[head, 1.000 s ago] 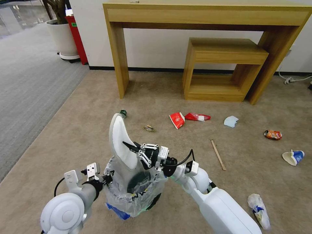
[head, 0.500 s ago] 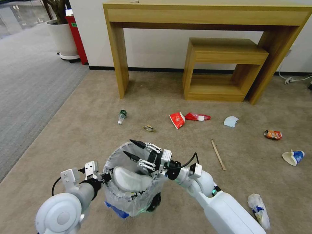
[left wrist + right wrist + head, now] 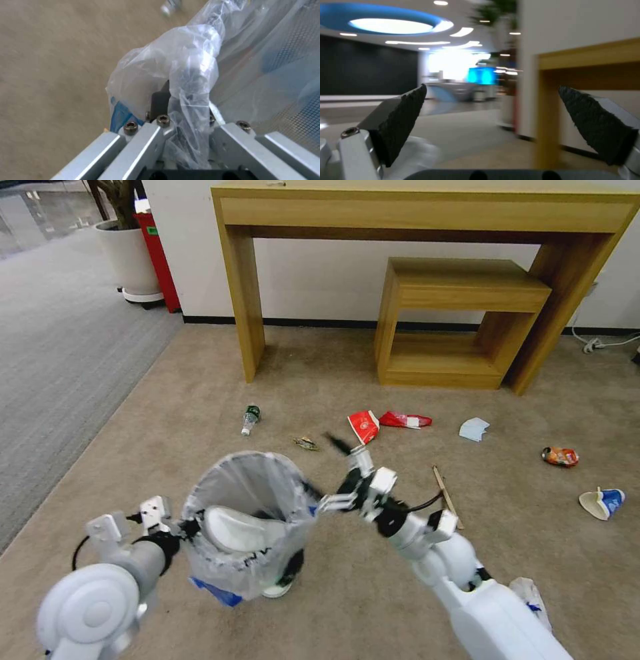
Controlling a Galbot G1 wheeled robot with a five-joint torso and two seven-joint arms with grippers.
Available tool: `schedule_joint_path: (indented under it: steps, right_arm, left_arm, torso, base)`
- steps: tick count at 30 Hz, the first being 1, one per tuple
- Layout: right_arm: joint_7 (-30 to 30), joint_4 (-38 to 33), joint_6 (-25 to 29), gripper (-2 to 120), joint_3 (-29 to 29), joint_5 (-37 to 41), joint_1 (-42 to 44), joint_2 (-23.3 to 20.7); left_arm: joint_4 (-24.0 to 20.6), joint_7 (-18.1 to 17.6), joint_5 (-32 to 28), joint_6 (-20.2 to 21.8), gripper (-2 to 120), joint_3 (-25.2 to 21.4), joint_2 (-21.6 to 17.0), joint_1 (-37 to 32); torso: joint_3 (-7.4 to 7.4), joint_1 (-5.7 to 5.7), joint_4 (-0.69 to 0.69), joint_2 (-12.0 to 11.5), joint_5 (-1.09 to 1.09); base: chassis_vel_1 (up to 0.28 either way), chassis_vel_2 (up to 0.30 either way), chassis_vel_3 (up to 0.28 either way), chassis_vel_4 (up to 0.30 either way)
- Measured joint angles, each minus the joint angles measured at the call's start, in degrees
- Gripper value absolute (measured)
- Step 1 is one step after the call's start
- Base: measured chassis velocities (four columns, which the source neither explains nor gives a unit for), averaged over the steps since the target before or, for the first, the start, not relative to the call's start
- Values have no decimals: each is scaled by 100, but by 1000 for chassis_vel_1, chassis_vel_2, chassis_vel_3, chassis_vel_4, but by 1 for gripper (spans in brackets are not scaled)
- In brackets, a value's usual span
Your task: Pick up the trash bin and place the garbage on the floor into it.
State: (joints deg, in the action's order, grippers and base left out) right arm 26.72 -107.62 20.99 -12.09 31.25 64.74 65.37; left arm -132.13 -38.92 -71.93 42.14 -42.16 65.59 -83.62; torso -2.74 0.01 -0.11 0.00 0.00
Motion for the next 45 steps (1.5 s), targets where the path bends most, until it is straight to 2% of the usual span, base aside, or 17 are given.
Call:
schedule_joint_path:
  steps: [1, 4, 5, 7, 9, 10, 13, 14, 17, 24, 39, 45]
  right_arm:
    - [0, 0, 0, 100, 0, 0, 0, 0]
    - [-1008, -135, -78, 100, -466, -207, 311, 46]
    - [-1008, -135, -78, 100, -466, -207, 311, 46]
    - [-1504, -196, -88, 100, -668, -289, 473, 124]
    - [-2455, -251, -164, 100, -1085, -550, 707, 431]
    - [-2455, -251, -164, 100, -1085, -550, 707, 431]
    - [-2970, -285, -316, 100, -1270, -742, 855, 612]
    - [-2970, -285, -316, 100, -1270, -742, 855, 612]
    - [-3115, -249, -331, 100, -1361, -977, 979, 773]
    - [-3266, -109, -313, 100, -1340, -1192, 1055, 950]
    - [-3357, -56, -277, 100, -1296, -1330, 1096, 1002]
    - [-3352, -54, -271, 100, -1284, -1312, 1074, 978]
  left_arm:
    - [0, 0, 0, 0, 0, 0, 0, 0]
    - [52, -176, -62, 0, 0, -395, 7, 113]
    - [52, -176, -62, 0, 0, -395, 7, 113]
    - [95, -349, -103, 0, 0, -609, 58, 191]
    - [124, -438, -180, 0, 0, -1074, 137, 240]
    - [124, -438, -180, 0, 0, -1074, 137, 240]
    - [125, -414, -306, 0, 0, -1467, 142, 215]
    - [125, -414, -306, 0, 0, -1467, 142, 215]
    - [122, -333, -367, 0, 0, -1853, 142, 179]
    - [84, -235, -455, 0, 0, -2109, 184, 55]
    - [-79, -199, -466, 0, 0, -1954, 259, 16]
    - [-109, -180, -455, 0, 0, -1893, 311, -13]
  torso:
    - [0, 0, 0, 0, 0]
    - [0, 0, 0, 0, 1]
    - [0, 0, 0, 0, 1]
    - [0, 0, 0, 0, 0]
    - [0, 0, 0, 0, 0]
    - [0, 0, 0, 0, 0]
    - [0, 0, 0, 0, 0]
    - [0, 0, 0, 0, 0]
    - [0, 0, 0, 0, 0]
    - [0, 0, 0, 0, 0]
    - [0, 0, -1, 0, 1]
    - [0, 0, 0, 0, 0]
  base:
    - [0, 0, 0, 0]
    - [0, 0, 0, 0]
    - [0, 0, 0, 0]
    - [0, 0, 0, 0]
    - [0, 0, 0, 0]
    - [0, 0, 0, 0]
    - [0, 0, 0, 0]
    - [0, 0, 0, 0]
    - [0, 0, 0, 0]
    - [0, 0, 0, 0]
    - [2, 3, -4, -5]
    - [136, 142, -125, -131]
